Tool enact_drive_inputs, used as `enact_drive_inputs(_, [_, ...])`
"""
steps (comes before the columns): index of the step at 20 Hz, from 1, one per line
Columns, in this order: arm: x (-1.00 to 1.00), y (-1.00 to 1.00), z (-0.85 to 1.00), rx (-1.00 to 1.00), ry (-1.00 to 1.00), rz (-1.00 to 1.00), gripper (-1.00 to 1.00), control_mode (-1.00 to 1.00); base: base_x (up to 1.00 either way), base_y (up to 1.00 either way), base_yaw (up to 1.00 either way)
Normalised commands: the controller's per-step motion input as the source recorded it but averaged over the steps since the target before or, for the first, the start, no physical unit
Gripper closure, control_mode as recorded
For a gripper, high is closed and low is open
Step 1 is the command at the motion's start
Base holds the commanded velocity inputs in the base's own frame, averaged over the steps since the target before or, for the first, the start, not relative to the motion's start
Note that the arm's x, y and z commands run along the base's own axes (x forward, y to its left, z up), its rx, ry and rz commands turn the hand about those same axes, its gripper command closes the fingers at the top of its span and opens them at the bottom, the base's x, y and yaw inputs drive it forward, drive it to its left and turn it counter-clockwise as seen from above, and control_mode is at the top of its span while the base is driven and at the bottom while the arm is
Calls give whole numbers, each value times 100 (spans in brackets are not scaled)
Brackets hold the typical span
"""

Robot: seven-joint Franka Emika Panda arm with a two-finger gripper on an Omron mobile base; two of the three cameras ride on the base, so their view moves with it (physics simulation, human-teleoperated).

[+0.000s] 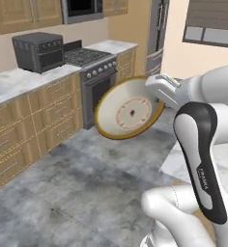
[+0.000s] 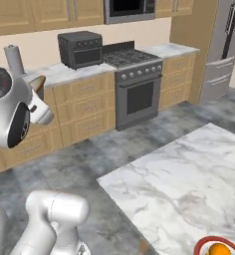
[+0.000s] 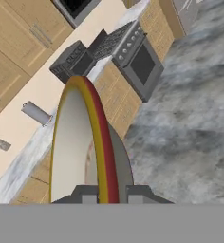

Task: Take the smaller bowl and place it next to the appetizer plate on the dining counter , and place the larger bowl next to the plate with cooked food.

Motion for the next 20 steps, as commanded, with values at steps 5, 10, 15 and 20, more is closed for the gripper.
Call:
enact_drive_inputs(5, [0, 0, 0, 0, 0, 0, 100, 100, -100, 0, -41])
enact_drive_inputs(10, [0, 0, 0, 0, 0, 0, 100, 100, -72, 4, -45])
enact_drive_inputs(15, [0, 0, 0, 0, 0, 0, 100, 100, -32, -44, -47])
enact_drive_inputs(20, [0, 0, 0, 0, 0, 0, 100, 100, -30, -84, -37])
